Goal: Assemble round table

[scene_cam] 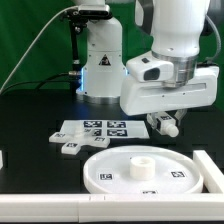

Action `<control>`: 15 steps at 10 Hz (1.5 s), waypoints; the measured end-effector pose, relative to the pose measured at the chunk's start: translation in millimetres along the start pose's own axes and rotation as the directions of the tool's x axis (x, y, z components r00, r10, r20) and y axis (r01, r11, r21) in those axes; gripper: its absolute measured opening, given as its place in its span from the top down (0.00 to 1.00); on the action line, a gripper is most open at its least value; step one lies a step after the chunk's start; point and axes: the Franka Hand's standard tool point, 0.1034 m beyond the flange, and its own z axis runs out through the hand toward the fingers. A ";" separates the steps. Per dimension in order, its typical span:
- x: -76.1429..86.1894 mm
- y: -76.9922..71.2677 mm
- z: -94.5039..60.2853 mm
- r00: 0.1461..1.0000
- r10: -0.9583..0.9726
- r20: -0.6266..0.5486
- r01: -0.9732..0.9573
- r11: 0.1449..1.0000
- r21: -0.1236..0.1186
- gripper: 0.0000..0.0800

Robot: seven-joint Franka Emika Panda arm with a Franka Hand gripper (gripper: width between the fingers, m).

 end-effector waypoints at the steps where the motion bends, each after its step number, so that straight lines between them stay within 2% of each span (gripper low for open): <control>1: 1.8 -7.4 -0.3 0.991 -0.137 -0.008 0.137 0.991 -0.008 0.61; 3: 5.4 -11.6 0.5 0.928 -0.372 -0.029 0.371 0.928 -0.040 0.61; 6: 4.5 -7.8 0.9 0.862 -0.507 -0.017 0.505 0.862 -0.047 0.61; 8: 9.3 -8.5 -0.6 0.653 -0.757 -0.001 0.754 0.651 -0.086 0.61; 9: 10.0 -9.6 -0.5 0.549 -0.835 0.014 0.833 0.546 -0.092 0.61; 10: 11.0 -9.2 -0.3 0.471 -0.882 0.016 0.877 0.467 -0.111 0.61; 11: 8.5 -8.1 1.4 0.434 -0.901 0.017 0.896 0.429 -0.118 0.61; 14: 7.4 -2.4 1.6 0.248 -0.967 0.062 0.964 0.240 -0.114 0.61; 15: 7.7 -1.8 1.6 0.128 -0.988 0.086 0.986 0.118 -0.115 0.61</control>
Offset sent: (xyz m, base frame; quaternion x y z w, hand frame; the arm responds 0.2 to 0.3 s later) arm 0.0000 0.0000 0.0000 0.0000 0.0000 -0.1938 0.9810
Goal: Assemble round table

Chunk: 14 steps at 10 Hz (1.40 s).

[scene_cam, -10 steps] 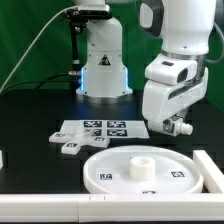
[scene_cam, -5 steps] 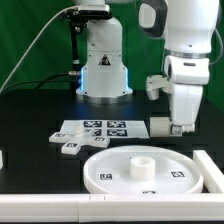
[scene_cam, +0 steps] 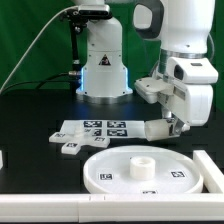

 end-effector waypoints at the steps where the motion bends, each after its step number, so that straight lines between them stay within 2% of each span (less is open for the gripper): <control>1: 2.6 -0.1 0.3 0.981 -0.195 0.014 0.196 0.980 -0.028 0.61; 3: -8.3 -2.7 2.9 0.877 -0.480 0.038 0.481 0.877 -0.017 0.61; 7: -14.0 -4.4 3.9 0.790 -0.610 0.062 0.612 0.791 -0.001 0.61; 8: -13.9 -7.0 8.4 0.677 -0.733 0.063 0.734 0.679 0.009 0.61; 9: -17.3 -8.7 11.3 0.618 -0.784 0.058 0.785 0.620 0.014 0.61; 11: -20.5 -9.4 11.6 0.555 -0.829 0.067 0.830 0.557 0.027 0.61; 14: -21.1 -13.8 18.2 0.567 -0.822 0.055 0.822 0.569 0.033 0.61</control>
Offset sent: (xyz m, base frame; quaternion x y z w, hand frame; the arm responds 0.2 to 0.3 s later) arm 0.0000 0.0000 0.0000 0.0000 0.0000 -0.1938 0.9810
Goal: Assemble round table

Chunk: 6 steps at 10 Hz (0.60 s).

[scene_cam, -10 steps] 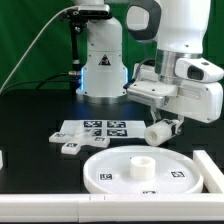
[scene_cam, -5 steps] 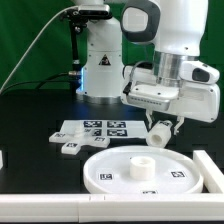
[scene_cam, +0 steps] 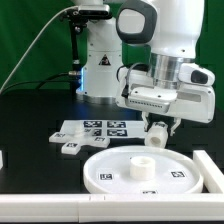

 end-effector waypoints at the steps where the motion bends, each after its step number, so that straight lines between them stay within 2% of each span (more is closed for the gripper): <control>1: 2.7 1.2 1.7 1.000 0.028 -0.005 -0.028 1.000 0.002 0.61; 6: 3.5 2.5 1.7 0.998 0.061 -0.005 -0.061 0.998 0.002 0.61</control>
Offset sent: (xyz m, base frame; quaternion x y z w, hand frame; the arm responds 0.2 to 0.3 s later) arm -0.0016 0.0050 -0.0073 -0.0037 0.0068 0.0058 1.0000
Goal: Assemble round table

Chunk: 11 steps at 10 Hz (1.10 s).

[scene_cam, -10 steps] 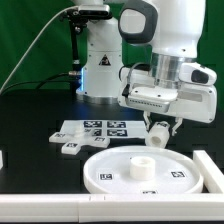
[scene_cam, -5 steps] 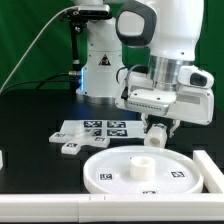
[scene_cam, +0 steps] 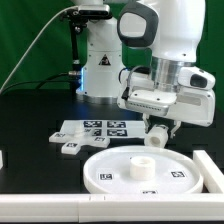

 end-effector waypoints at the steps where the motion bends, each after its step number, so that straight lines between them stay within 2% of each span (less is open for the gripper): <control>1: -0.2 -0.6 0.3 1.000 0.004 -0.001 -0.004 1.000 0.001 0.53; 2: -0.3 -1.0 0.5 1.000 0.008 -0.001 -0.008 1.000 0.001 0.32; 3: -0.4 -1.2 0.3 1.000 0.016 -0.001 -0.016 1.000 0.002 0.32; 4: -2.5 -1.5 -5.5 0.997 0.073 0.006 -0.073 0.997 0.012 0.21; 5: -6.5 -0.5 -15.1 0.995 0.102 0.021 -0.102 0.995 0.013 0.19; 6: -10.5 -0.6 -25.0 0.971 0.236 0.037 -0.236 0.971 0.019 0.19; 9: -22.9 3.2 -50.5 0.830 0.549 0.099 -0.555 0.830 0.047 0.19; 11: -26.2 3.7 -51.2 0.750 0.653 0.109 -0.659 0.751 0.039 0.19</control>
Offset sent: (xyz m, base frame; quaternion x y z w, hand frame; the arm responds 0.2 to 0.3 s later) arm 0.0045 0.0012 0.0227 0.0235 -0.0260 0.0817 0.9960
